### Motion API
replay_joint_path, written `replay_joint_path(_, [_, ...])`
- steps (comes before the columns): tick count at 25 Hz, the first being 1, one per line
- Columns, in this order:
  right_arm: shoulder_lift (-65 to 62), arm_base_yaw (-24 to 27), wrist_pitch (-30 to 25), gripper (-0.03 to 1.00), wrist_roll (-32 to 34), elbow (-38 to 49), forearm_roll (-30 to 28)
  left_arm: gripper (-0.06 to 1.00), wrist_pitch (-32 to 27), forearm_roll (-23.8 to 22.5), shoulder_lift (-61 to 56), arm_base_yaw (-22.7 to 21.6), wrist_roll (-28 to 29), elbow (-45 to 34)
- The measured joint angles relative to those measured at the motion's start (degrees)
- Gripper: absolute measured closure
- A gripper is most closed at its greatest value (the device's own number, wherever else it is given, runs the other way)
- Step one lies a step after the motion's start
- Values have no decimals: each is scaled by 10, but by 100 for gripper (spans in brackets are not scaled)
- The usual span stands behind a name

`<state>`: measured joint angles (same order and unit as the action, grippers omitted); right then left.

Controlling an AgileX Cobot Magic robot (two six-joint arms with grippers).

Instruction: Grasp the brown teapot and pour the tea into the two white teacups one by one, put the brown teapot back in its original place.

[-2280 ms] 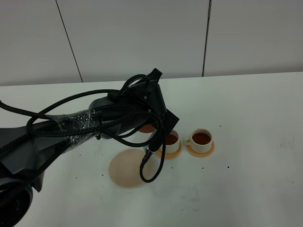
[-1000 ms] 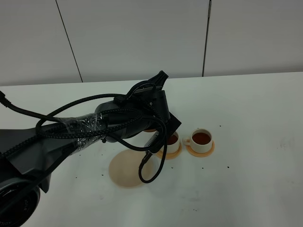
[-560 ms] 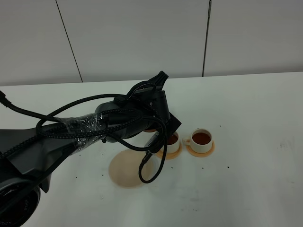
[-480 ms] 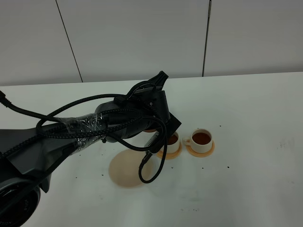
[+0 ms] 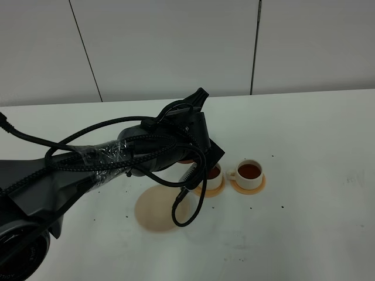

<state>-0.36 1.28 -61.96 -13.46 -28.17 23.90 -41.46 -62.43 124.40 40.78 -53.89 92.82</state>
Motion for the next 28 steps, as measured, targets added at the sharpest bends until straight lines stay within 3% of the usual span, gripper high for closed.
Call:
replay_joint_path(19, [0,0,0,55,1,0,0,78,4,0,0,0,2,0])
replay_joint_path(28, [0,0,0,55,1,0,0,78,3,32,0,0,14,0])
